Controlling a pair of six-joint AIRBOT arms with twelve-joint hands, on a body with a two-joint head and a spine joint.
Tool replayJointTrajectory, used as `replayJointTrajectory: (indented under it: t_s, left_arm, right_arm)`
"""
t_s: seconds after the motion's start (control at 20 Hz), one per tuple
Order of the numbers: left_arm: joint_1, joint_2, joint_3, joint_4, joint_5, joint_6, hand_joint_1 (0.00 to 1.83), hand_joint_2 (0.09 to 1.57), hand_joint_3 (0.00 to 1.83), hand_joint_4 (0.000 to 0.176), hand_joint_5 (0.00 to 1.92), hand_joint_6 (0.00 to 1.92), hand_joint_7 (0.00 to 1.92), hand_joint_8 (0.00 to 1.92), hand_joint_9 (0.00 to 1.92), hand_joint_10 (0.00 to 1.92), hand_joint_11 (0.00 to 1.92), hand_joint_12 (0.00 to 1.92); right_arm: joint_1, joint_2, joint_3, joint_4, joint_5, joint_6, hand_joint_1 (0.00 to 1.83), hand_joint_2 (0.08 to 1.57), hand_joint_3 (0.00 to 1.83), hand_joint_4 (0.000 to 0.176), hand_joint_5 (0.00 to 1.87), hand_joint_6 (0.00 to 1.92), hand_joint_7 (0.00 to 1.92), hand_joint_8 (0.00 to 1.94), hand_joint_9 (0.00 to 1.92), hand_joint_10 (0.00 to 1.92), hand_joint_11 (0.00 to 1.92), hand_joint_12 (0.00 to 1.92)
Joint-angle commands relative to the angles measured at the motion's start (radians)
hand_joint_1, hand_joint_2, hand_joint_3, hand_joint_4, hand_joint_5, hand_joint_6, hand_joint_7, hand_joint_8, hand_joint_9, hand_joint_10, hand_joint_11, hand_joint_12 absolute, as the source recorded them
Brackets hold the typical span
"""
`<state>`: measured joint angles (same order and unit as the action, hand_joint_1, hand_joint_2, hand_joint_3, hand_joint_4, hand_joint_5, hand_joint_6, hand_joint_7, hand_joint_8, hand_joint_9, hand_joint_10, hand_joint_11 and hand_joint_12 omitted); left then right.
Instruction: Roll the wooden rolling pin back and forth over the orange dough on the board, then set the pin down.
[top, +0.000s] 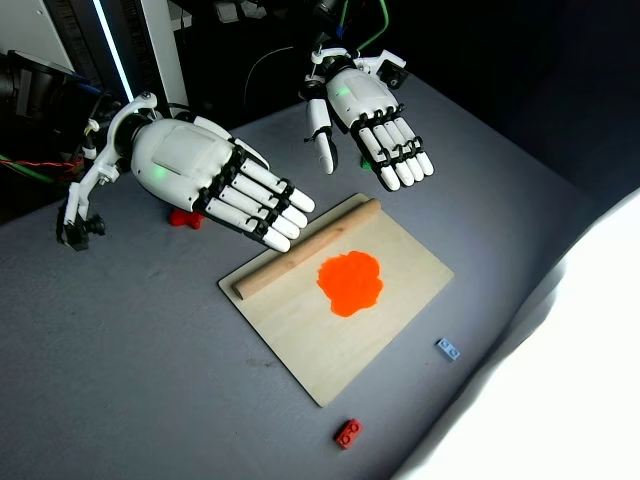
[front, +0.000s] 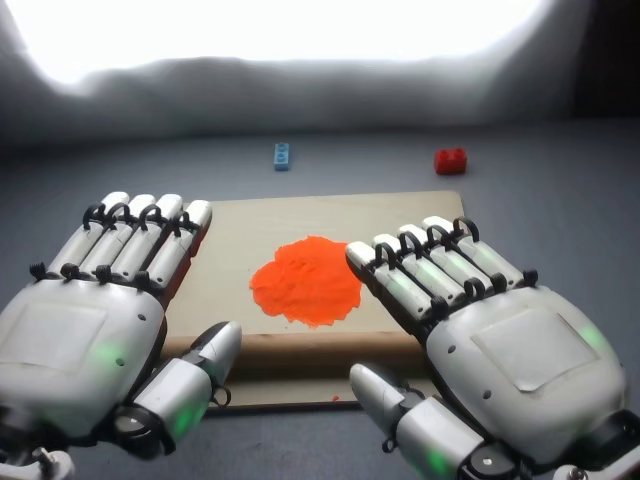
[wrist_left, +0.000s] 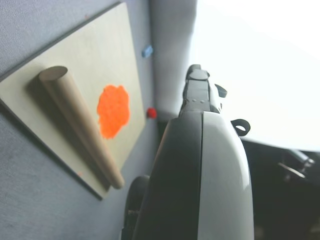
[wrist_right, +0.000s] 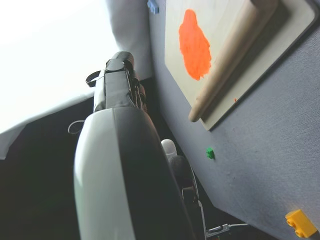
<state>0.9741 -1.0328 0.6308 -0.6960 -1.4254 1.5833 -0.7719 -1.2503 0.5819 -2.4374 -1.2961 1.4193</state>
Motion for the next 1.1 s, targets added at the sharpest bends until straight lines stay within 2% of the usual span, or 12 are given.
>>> replayJointTrajectory:
  t_s: [0.0,0.1,0.25,0.45,0.65,0.75,0.85,1.05]
  left_arm:
    - [0.006,-0.011,0.005,0.062,-0.095,0.002,0.00,1.47,0.04,0.000,0.00,0.00,0.00,0.00,0.00,0.00,0.00,0.00]
    - [0.017,-0.034,0.021,0.061,-0.095,-0.002,0.00,1.45,0.03,0.000,0.00,0.00,0.00,0.00,0.00,0.00,0.00,0.00]
    - [0.024,-0.066,0.042,0.053,-0.100,-0.005,0.00,1.39,0.00,0.000,0.00,0.00,0.00,0.00,0.00,0.00,0.00,0.00]
    - [0.030,-0.106,0.077,0.036,-0.100,-0.016,0.00,1.32,0.00,0.000,0.00,0.00,0.00,0.00,0.00,0.00,0.00,0.00]
    - [0.032,-0.127,0.096,0.009,-0.093,-0.018,0.00,1.38,0.00,0.000,0.00,0.00,0.00,0.00,0.00,0.00,0.00,0.00]
    - [0.036,-0.129,0.105,0.003,-0.073,-0.020,0.00,1.40,0.00,0.000,0.00,0.00,0.00,0.00,0.00,0.00,0.00,0.00]
    - [0.038,-0.135,0.118,0.003,-0.063,-0.025,0.00,1.41,0.01,0.000,0.00,0.00,0.00,0.00,0.00,0.00,0.00,0.00]
    - [0.046,-0.158,0.144,0.005,-0.055,-0.036,0.00,1.42,0.02,0.000,0.00,0.00,0.00,0.00,0.00,0.00,0.00,0.00]
  right_arm:
    - [0.001,-0.007,0.004,-0.096,-0.099,0.019,0.00,1.56,0.00,0.000,0.13,0.00,0.12,0.00,0.10,0.00,0.00,0.23]
    - [-0.008,-0.026,0.017,-0.096,-0.121,0.051,0.00,1.50,0.00,0.000,0.10,0.00,0.10,0.00,0.07,0.00,0.00,0.19]
    - [-0.041,-0.046,0.021,-0.098,-0.145,0.045,0.00,1.45,0.00,0.000,0.11,0.00,0.11,0.00,0.08,0.01,0.00,0.17]
    - [-0.062,-0.107,0.074,-0.099,-0.175,0.042,0.00,1.37,0.00,0.000,0.15,0.01,0.14,0.00,0.10,0.01,0.00,0.08]
    - [-0.071,-0.148,0.122,-0.099,-0.193,0.044,0.00,1.45,0.01,0.000,0.15,0.01,0.14,0.00,0.11,0.01,0.00,0.14]
    - [-0.072,-0.173,0.161,-0.099,-0.186,0.053,0.00,1.48,0.02,0.000,0.14,0.00,0.13,0.00,0.10,0.00,0.00,0.08]
    - [-0.071,-0.190,0.187,-0.099,-0.163,0.069,0.00,1.51,0.01,0.000,0.15,0.00,0.15,0.00,0.12,0.00,0.00,0.28]
    - [-0.078,-0.226,0.242,-0.103,-0.150,0.081,0.00,1.51,0.01,0.000,0.13,0.00,0.14,0.00,0.10,0.00,0.00,0.22]
